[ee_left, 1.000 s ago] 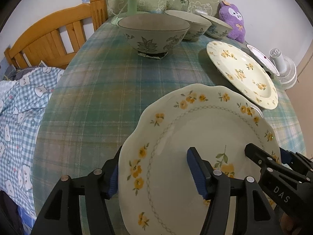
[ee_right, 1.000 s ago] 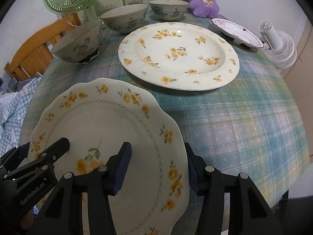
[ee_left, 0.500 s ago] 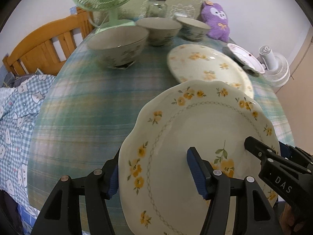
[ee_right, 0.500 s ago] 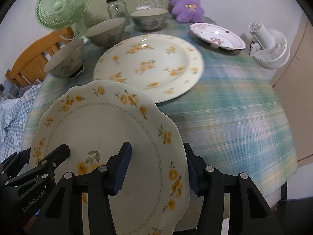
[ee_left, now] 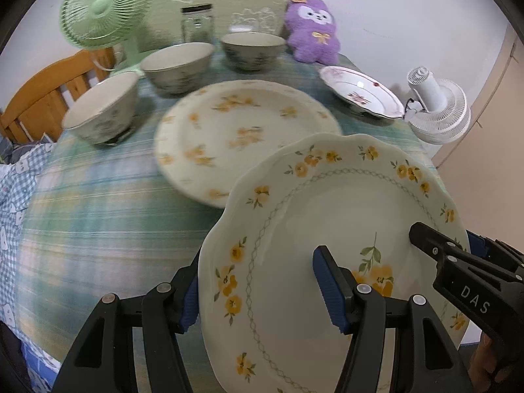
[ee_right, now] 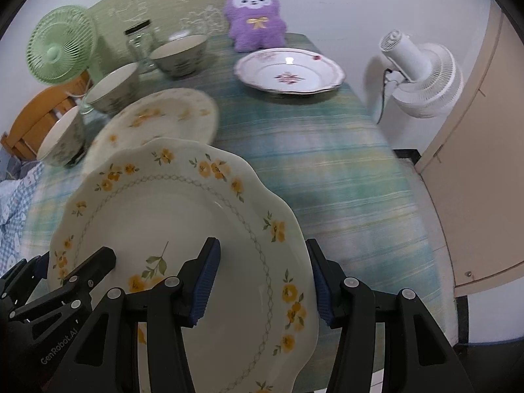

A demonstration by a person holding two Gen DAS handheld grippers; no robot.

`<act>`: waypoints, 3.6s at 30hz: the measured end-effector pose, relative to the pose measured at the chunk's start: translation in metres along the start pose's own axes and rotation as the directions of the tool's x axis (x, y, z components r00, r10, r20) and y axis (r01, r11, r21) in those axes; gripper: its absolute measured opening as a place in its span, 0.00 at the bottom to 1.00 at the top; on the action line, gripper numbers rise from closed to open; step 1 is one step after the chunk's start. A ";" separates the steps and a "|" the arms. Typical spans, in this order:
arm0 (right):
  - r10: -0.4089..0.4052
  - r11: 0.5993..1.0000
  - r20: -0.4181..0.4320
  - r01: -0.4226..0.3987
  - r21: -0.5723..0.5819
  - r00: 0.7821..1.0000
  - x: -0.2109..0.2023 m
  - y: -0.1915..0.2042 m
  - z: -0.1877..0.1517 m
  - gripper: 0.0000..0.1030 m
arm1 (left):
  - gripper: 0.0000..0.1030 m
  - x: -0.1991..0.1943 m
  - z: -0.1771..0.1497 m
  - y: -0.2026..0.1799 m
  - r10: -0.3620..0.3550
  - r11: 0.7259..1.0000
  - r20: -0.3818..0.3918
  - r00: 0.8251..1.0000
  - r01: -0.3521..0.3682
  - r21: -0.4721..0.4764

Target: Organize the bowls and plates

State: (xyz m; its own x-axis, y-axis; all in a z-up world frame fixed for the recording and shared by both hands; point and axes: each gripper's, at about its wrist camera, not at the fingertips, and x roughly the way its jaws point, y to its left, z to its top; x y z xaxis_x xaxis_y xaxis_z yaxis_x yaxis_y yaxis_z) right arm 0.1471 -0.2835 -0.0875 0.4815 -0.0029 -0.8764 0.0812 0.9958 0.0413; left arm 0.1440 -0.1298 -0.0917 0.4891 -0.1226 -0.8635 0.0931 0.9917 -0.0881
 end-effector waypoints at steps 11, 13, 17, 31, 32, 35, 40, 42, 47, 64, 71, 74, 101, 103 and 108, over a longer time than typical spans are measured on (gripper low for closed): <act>-0.012 1.000 -0.043 0.012 0.021 0.999 0.028 -0.073 0.015 0.54 | 0.61 0.038 0.010 -0.059 0.003 1.000 -0.047 0.999 -0.002 0.004; -0.016 1.000 -0.061 0.018 0.026 0.998 0.033 -0.082 0.015 0.54 | 0.61 0.045 0.011 -0.066 0.004 1.000 -0.059 0.998 -0.004 0.004; -0.006 1.000 -0.082 0.008 0.026 0.997 0.042 -0.092 0.016 0.54 | 0.62 0.053 0.014 -0.072 0.017 1.000 -0.072 0.997 -0.018 -0.010; 0.032 0.999 -0.110 -0.031 0.013 0.993 0.052 -0.096 0.022 0.57 | 0.66 0.051 0.018 -0.080 0.072 0.997 -0.071 0.995 -0.072 -0.001; 0.031 0.999 -0.105 -0.030 0.012 0.994 0.050 -0.096 0.022 0.57 | 0.68 0.049 0.019 -0.080 0.073 0.997 -0.066 0.995 -0.073 0.004; 0.023 1.000 -0.070 -0.023 0.002 0.997 0.040 -0.094 0.026 0.63 | 0.77 0.039 0.021 -0.077 0.071 0.997 -0.049 0.996 -0.071 0.002; 0.041 0.999 -0.014 -0.042 -0.024 0.999 0.016 -0.082 0.036 0.74 | 0.82 0.019 0.027 -0.067 0.088 0.996 -0.009 0.996 -0.088 -0.014; 0.052 0.998 0.001 -0.052 -0.032 0.999 0.009 -0.076 0.042 0.74 | 0.85 0.012 0.031 -0.061 0.102 0.994 0.005 0.995 -0.102 -0.026; 0.086 0.995 0.027 -0.084 -0.056 0.996 -0.003 -0.054 0.055 0.74 | 0.86 0.004 0.041 -0.047 0.116 0.993 0.030 0.993 -0.115 -0.036; 0.112 0.992 0.067 -0.108 -0.064 0.991 0.013 0.033 0.105 0.74 | 0.86 0.016 0.097 0.038 0.134 0.991 0.085 0.987 -0.131 -0.037; 0.086 0.995 0.074 -0.082 -0.057 0.994 0.039 0.064 0.130 0.74 | 0.85 0.041 0.121 0.067 0.128 0.992 0.073 0.989 -0.126 -0.030; 0.074 0.996 0.065 -0.070 -0.057 0.995 0.054 0.072 0.139 0.74 | 0.83 0.058 0.126 0.073 0.146 0.989 0.056 0.988 -0.146 0.002; 0.006 0.998 -0.086 -0.011 -0.062 0.996 0.127 0.089 0.151 0.58 | 0.62 0.108 0.133 0.095 0.103 0.994 -0.048 0.994 -0.104 -0.029; 0.002 0.998 -0.089 -0.008 -0.064 0.996 0.125 0.090 0.151 0.58 | 0.60 0.107 0.135 0.098 0.100 0.993 -0.059 0.993 -0.103 -0.057; 0.012 1.000 -0.107 -0.014 -0.024 0.994 0.120 0.088 0.149 0.58 | 0.60 0.100 0.134 0.096 0.106 0.993 -0.063 0.992 -0.109 -0.052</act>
State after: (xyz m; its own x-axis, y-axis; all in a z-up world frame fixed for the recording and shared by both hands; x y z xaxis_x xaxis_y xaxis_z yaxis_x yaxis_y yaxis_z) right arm 0.3423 -0.2097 -0.1177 0.3861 0.0186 -0.9223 0.0532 0.9977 0.0424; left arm 0.3186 -0.0516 -0.1201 0.4409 -0.0147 -0.8975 -0.0060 0.9998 -0.0193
